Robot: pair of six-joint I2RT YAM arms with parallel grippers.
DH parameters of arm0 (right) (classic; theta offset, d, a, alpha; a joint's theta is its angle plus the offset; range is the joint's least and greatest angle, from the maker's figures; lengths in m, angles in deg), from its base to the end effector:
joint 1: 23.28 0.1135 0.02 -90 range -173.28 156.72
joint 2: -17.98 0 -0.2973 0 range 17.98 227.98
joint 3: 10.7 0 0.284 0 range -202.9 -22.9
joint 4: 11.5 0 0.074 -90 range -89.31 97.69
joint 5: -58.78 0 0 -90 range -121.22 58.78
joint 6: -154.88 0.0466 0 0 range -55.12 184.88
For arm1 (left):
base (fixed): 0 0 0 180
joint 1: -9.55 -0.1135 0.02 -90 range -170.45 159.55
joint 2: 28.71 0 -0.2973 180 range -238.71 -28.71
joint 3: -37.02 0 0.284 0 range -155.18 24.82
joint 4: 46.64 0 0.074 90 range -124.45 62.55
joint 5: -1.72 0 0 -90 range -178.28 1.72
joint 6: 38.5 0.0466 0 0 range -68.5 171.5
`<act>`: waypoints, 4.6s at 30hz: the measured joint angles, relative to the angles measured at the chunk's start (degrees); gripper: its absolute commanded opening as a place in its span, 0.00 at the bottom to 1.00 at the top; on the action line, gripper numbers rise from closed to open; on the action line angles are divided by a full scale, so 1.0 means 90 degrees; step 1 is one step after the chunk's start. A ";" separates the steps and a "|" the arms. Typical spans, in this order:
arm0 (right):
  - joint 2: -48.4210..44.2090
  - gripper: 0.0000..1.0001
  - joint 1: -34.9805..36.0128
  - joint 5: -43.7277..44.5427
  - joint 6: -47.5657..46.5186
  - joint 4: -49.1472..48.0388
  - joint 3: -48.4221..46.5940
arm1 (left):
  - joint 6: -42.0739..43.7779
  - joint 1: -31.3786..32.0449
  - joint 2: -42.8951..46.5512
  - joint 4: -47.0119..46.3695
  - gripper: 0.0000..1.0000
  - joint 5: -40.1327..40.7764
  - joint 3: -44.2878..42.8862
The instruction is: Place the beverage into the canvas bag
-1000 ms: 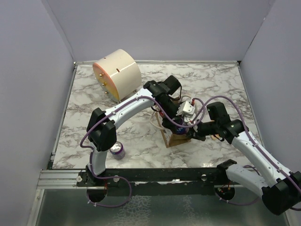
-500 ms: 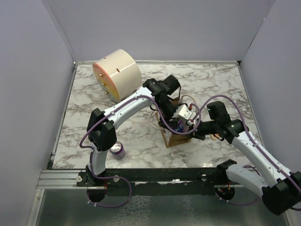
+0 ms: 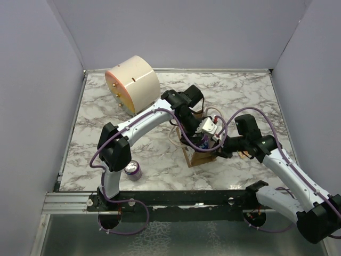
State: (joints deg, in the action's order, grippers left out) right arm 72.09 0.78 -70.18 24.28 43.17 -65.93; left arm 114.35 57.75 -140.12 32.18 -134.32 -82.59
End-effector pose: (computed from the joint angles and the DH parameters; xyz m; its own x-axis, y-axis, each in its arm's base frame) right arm 0.1663 0.1063 0.2712 -0.1294 -0.6119 -0.7802 -0.9777 0.2101 -0.0026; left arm 0.2715 -0.3540 0.3305 0.3152 0.5742 -0.7556 0.8683 -0.4959 -0.0146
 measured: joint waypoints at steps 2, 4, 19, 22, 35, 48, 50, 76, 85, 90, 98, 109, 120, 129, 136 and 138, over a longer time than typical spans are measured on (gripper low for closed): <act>0.0000 0.37 0.0000 0.0022 0.0007 0.0000 0.0000 | -0.0233 -0.0015 0.0090 -0.0308 0.00 -0.0078 0.0238; -0.0007 0.46 -0.0002 0.0034 0.0029 0.0012 0.0000 | -0.0457 -0.0015 0.0214 -0.0619 0.00 -0.0134 0.0488; -0.0906 0.67 -0.0012 0.0277 0.0389 -0.0049 0.0005 | -0.1518 -0.0206 0.0612 -0.1838 0.00 -0.0527 0.1105; -0.1001 0.67 -0.0017 0.0277 0.0418 -0.0063 0.0005 | -0.1632 -0.0262 0.0612 -0.1887 0.00 -0.0534 0.1183; -0.1229 0.65 -0.0568 0.0260 0.0624 -0.0199 0.0005 | -0.1715 -0.0398 0.0804 -0.2210 0.00 -0.0712 0.1569; -0.0741 0.58 -0.1843 0.0755 0.1758 -0.0763 -0.0398 | -0.2475 -0.0206 0.0571 -0.2169 0.00 0.0291 0.0753; -0.0466 0.58 -0.1965 0.0899 0.1892 -0.0848 -0.0401 | -0.2531 -0.0095 0.0398 -0.2069 0.00 0.0573 0.0481; -0.0219 0.59 -0.2363 0.1316 0.2319 -0.1239 -0.0216 | -0.3028 0.0753 -0.0461 -0.1576 0.01 0.2628 -0.0238; -0.0165 0.59 -0.2395 0.1401 0.2319 -0.1207 -0.0197 | -0.3009 0.0772 -0.0566 -0.1559 0.06 0.2647 -0.0304; -0.0136 0.59 -0.2407 0.1277 0.2317 -0.1100 -0.0197 | -0.2914 0.0777 -0.0593 -0.1498 0.08 0.2642 -0.0316; 0.0219 0.57 -0.2477 0.0403 0.2263 -0.0852 -0.0226 | -0.2722 0.0770 -0.0593 -0.1365 0.11 0.2608 -0.0308; 0.0772 0.57 -0.2492 -0.0719 0.2426 -0.0712 -0.0345 | -0.2552 0.0721 -0.0593 -0.1333 0.11 0.2397 -0.0306; 0.0476 0.57 -0.2516 -0.0741 0.2837 -0.0714 -0.0345 | -0.2412 0.0716 -0.0556 -0.1545 0.06 0.2174 -0.0301; 0.0415 0.49 -0.2499 -0.0797 0.3286 -0.0857 -0.0321 | -0.2465 0.0729 -0.0423 -0.1955 0.05 0.2166 -0.0049; 0.0729 0.28 -0.2397 -0.0969 0.3704 -0.1117 -0.0367 | -0.2620 0.0680 -0.0432 -0.2093 0.05 0.2276 0.0019; 0.0794 0.21 -0.2378 -0.0996 0.3818 -0.1256 -0.0437 | -0.2586 0.0699 -0.0447 -0.2055 0.05 0.2341 0.0039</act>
State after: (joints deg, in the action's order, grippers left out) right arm 79.24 -20.62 -79.14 58.64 31.87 -69.86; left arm 91.07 64.05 -144.14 13.69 -113.25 -82.24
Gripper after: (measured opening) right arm 0.305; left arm 0.683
